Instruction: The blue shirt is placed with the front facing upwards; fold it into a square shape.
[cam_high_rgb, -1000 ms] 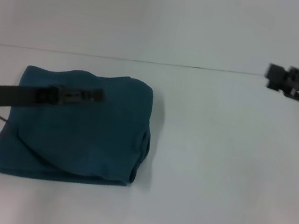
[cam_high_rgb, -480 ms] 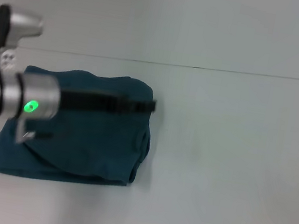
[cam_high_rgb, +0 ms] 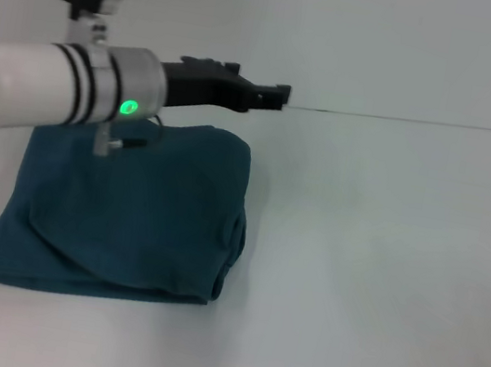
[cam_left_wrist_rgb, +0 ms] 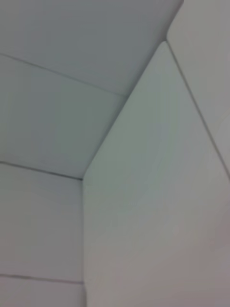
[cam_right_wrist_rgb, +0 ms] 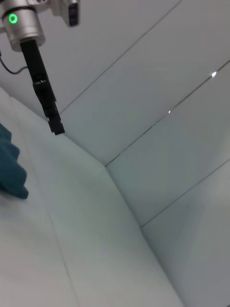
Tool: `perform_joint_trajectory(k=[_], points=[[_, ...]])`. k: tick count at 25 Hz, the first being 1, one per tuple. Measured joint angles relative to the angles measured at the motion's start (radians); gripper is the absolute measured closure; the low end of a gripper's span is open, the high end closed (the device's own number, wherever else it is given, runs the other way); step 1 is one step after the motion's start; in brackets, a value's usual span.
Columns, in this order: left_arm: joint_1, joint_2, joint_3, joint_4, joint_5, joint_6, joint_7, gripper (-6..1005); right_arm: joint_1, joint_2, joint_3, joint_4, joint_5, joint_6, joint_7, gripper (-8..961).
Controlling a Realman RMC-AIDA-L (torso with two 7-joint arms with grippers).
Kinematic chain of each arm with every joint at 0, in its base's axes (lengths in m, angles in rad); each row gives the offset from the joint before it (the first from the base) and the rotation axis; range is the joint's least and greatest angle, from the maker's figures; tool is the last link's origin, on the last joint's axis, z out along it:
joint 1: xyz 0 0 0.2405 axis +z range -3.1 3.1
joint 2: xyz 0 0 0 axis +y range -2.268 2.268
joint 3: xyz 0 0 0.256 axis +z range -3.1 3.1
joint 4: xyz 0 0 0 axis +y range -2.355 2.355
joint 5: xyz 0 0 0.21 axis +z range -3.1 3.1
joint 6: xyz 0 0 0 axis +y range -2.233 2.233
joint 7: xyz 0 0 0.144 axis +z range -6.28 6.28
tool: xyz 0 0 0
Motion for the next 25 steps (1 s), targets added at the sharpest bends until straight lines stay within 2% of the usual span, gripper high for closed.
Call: perform_joint_trajectory(k=[3, 6, 9, 11, 15, 17, 20, 25], points=[[-0.062, 0.008, 0.005, -0.072, 0.034, -0.027, -0.041, 91, -0.010, 0.001, -0.002, 0.001, -0.011, -0.002, 0.001, 306], [-0.141, 0.013, 0.005, -0.162, 0.159, -0.077, -0.182, 91, -0.012, 0.001, 0.000, 0.000, -0.024, -0.007, 0.002, 306], [-0.186, 0.019, 0.006, -0.211, 0.277, -0.083, -0.305, 91, -0.011, 0.001, -0.001, 0.001, -0.026, -0.009, 0.002, 306], [-0.196, 0.020, 0.009, -0.220, 0.347, -0.087, -0.369, 91, -0.009, 0.001, -0.002, 0.000, -0.026, -0.010, 0.002, 307], [-0.190, 0.003, 0.020, -0.213, 0.427, -0.151, -0.398, 92, -0.008, 0.000, -0.005, -0.002, -0.027, -0.009, 0.002, 307], [-0.188, 0.000, 0.047, -0.220, 0.438, -0.187, -0.395, 93, -0.009, 0.000, -0.006, 0.000, -0.028, -0.007, 0.002, 307], [-0.189, -0.002, 0.151, -0.262, 0.442, -0.255, -0.395, 93, -0.009, 0.000, -0.005, 0.003, -0.028, -0.005, 0.002, 306], [-0.195, -0.001, 0.179, -0.304, 0.444, -0.283, -0.395, 94, -0.005, 0.002, -0.006, 0.006, -0.028, -0.005, 0.002, 307]])
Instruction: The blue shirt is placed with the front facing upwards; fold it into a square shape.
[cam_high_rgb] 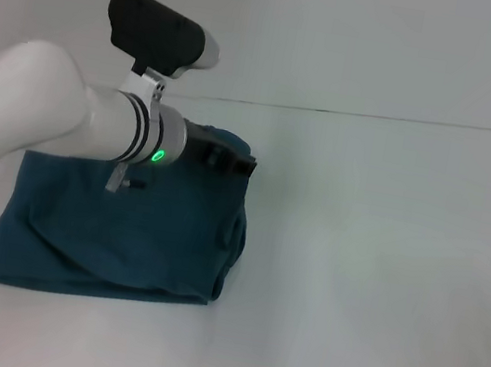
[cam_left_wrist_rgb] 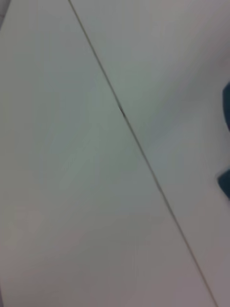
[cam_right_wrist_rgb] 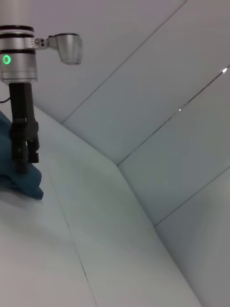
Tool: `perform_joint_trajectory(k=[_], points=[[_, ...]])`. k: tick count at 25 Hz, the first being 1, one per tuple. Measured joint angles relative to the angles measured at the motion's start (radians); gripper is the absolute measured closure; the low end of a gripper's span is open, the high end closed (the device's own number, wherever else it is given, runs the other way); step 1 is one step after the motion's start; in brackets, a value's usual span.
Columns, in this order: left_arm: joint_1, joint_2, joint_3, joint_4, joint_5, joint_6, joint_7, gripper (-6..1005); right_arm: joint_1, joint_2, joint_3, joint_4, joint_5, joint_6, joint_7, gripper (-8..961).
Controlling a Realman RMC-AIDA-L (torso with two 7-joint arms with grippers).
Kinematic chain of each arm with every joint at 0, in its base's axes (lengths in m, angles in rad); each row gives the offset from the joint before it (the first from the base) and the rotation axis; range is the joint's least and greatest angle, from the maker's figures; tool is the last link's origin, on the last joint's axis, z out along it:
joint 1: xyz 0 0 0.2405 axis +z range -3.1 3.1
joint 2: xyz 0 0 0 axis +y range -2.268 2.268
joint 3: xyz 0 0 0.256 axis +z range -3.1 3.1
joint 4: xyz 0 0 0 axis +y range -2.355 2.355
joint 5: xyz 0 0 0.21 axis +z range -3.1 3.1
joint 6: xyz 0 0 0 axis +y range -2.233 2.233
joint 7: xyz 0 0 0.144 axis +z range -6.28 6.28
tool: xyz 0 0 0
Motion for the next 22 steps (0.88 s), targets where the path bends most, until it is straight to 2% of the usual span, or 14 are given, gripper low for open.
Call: perform_joint_trajectory(k=[3, 14, 19, 22], points=[[0.002, 0.001, 0.001, -0.008, 0.001, -0.009, 0.000, 92, 0.002, 0.003, 0.000, 0.000, 0.000, 0.000, 0.001, 306], [0.012, -0.002, 0.030, -0.011, 0.003, -0.026, 0.013, 247, 0.007, 0.007, 0.006, 0.000, 0.000, 0.001, 0.013, 306], [0.029, -0.005, 0.031, 0.027, 0.003, -0.026, 0.013, 488, 0.009, 0.007, 0.006, 0.000, 0.000, 0.004, 0.014, 306], [0.030, -0.004, 0.035, 0.026, 0.004, -0.022, 0.013, 554, 0.014, 0.007, 0.006, 0.000, 0.000, 0.011, 0.014, 306]])
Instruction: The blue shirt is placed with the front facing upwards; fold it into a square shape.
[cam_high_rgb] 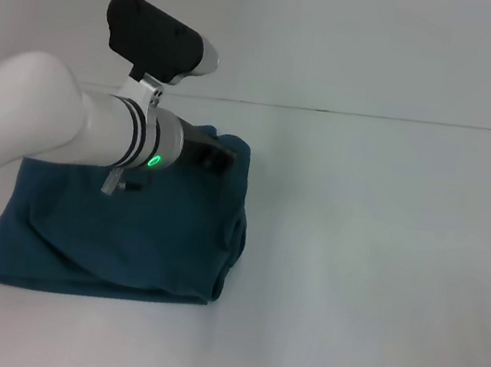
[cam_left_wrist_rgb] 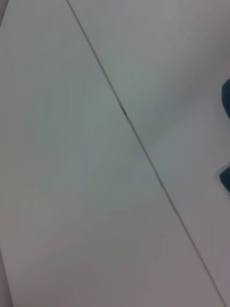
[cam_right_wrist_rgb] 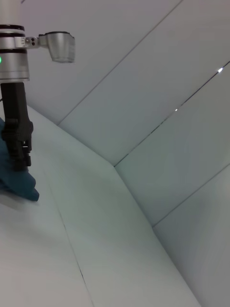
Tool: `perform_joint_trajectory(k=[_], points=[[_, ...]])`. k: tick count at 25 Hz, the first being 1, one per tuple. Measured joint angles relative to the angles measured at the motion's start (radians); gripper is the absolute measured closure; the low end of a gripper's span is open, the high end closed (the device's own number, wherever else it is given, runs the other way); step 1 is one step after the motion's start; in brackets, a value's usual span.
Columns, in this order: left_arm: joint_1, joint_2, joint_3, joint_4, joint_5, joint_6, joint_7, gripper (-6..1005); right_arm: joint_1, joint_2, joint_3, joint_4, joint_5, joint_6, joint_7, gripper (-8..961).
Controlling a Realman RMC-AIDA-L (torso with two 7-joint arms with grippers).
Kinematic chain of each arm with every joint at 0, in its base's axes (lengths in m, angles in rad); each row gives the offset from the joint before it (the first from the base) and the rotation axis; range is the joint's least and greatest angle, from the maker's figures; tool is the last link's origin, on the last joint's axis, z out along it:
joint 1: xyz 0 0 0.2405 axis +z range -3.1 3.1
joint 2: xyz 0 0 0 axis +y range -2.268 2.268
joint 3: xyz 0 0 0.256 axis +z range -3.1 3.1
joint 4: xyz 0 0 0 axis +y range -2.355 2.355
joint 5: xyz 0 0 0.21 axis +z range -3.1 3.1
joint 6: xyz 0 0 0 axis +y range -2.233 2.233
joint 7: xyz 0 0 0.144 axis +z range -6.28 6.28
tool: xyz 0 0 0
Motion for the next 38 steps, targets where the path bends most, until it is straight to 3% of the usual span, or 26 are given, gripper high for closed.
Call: perform_joint_trajectory(k=[8, 13, 16, 22, 26, 38], points=[[-0.001, 0.002, 0.034, -0.010, 0.000, -0.004, 0.000, 729, 0.015, -0.001, -0.010, 0.000, 0.000, 0.028, 0.015, 306], [0.033, 0.003, 0.025, 0.047, -0.002, -0.005, 0.000, 954, 0.016, -0.002, -0.010, 0.000, 0.000, 0.030, 0.015, 307], [0.046, 0.002, 0.025, 0.073, -0.003, -0.002, 0.000, 975, 0.016, -0.003, -0.006, 0.000, 0.000, 0.030, 0.015, 307], [0.019, 0.002, 0.028, 0.036, -0.006, 0.002, -0.008, 976, 0.023, -0.002, -0.010, 0.000, 0.000, 0.038, 0.016, 307], [-0.024, 0.006, -0.010, -0.011, -0.010, 0.012, -0.066, 921, 0.028, 0.000, -0.012, 0.002, 0.000, 0.044, 0.024, 307], [-0.012, -0.005, -0.003, -0.027, -0.024, -0.047, -0.070, 714, 0.044, 0.003, -0.012, 0.013, -0.011, 0.044, 0.025, 307]])
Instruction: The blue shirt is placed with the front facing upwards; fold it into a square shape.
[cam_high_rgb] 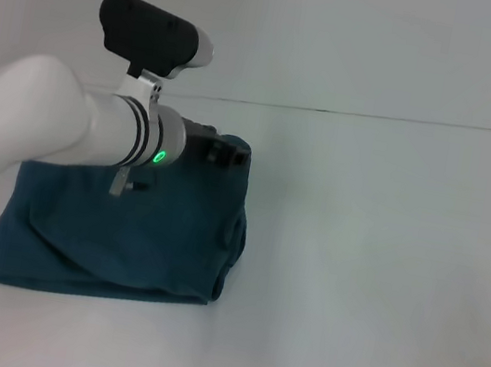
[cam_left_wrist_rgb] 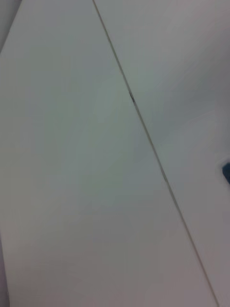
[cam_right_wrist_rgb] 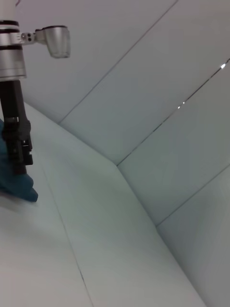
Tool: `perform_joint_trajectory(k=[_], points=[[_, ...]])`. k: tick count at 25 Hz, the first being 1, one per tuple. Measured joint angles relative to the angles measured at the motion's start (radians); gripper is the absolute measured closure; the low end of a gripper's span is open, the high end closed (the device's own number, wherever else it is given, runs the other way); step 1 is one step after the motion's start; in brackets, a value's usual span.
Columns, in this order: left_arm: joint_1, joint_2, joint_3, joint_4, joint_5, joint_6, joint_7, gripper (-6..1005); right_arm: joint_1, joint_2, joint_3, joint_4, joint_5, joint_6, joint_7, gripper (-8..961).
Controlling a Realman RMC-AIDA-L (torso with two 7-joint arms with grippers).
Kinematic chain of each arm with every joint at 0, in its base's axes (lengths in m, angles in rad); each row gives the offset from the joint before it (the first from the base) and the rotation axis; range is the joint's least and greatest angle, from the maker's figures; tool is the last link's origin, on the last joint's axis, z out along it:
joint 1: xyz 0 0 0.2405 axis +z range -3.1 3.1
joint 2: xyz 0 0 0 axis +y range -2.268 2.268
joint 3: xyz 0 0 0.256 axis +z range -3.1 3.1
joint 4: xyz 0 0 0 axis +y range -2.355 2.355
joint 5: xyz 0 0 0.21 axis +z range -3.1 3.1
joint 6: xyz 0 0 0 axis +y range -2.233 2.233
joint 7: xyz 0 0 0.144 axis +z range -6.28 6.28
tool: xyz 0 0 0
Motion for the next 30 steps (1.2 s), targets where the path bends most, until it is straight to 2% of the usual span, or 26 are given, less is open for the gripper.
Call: perform_joint_trajectory(k=[5, 8, 13, 30], points=[[0.002, 0.000, 0.019, -0.017, -0.003, -0.035, 0.001, 499, 0.024, 0.004, 0.001, 0.006, -0.022, 0.010, 0.000, 306], [0.002, 0.000, 0.039, -0.020, -0.003, -0.037, 0.000, 229, 0.038, 0.008, 0.001, 0.014, -0.029, 0.015, 0.000, 306], [0.002, 0.000, 0.064, -0.023, -0.004, -0.042, -0.003, 82, 0.050, 0.011, 0.000, 0.027, -0.031, 0.030, 0.000, 306], [0.006, 0.000, 0.129, -0.027, -0.008, -0.057, 0.003, 88, 0.073, 0.012, 0.000, 0.032, -0.037, 0.047, 0.014, 307]])
